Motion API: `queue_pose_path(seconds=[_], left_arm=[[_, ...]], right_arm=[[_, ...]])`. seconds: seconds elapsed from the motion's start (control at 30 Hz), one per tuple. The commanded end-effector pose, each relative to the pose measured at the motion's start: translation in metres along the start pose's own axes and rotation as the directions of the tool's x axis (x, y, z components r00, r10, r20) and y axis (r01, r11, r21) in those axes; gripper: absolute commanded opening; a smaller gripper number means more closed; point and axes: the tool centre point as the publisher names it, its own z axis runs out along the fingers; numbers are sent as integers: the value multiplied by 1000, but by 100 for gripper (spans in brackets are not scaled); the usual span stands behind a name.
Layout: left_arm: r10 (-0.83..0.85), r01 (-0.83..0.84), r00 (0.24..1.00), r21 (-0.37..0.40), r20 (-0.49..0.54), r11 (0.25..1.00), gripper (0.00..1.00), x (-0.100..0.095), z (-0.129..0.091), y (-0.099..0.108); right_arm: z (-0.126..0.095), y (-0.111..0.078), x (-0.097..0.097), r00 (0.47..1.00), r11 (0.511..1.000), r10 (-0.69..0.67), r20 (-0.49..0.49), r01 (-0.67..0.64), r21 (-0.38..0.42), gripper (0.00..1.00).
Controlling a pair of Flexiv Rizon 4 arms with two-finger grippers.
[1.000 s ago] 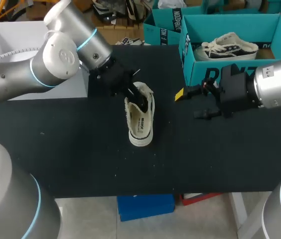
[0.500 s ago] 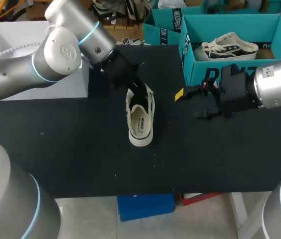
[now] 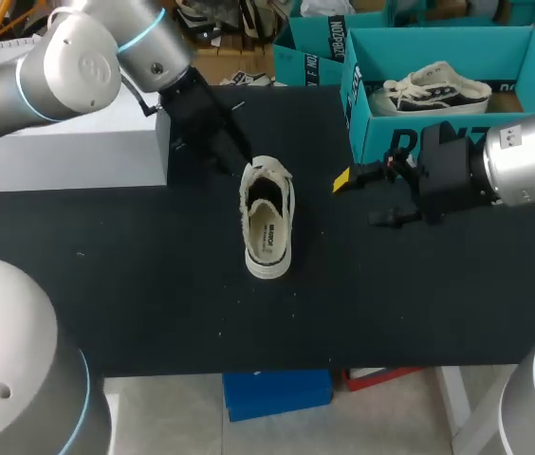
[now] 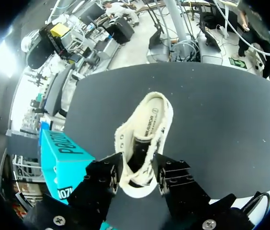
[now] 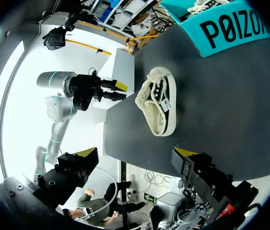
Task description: Take the shoe out of the shoebox, open the shoe tongue, remove and reinsert the insole, then place the shoe into the shoebox
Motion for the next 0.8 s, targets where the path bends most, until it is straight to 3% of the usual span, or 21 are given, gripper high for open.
queue_pose_path(seconds=[0.03,0.33,0.47,0.8], left_arm=[[8,-9,1000,-21,-30,1000,51,11,-12,-5],[64,-75,990,-84,-127,994,67,21,-3,-2],[106,-132,975,-127,-193,983,67,20,7,-3],[140,-172,954,-105,-264,980,62,28,37,-6]], right_arm=[[1,0,0,1000,1000,0,0,0,0,100],[1,0,0,1000,1000,0,0,0,0,100],[1,0,0,1000,1000,0,0,0,0,100],[1,0,0,1000,1000,0,0,0,0,100]])
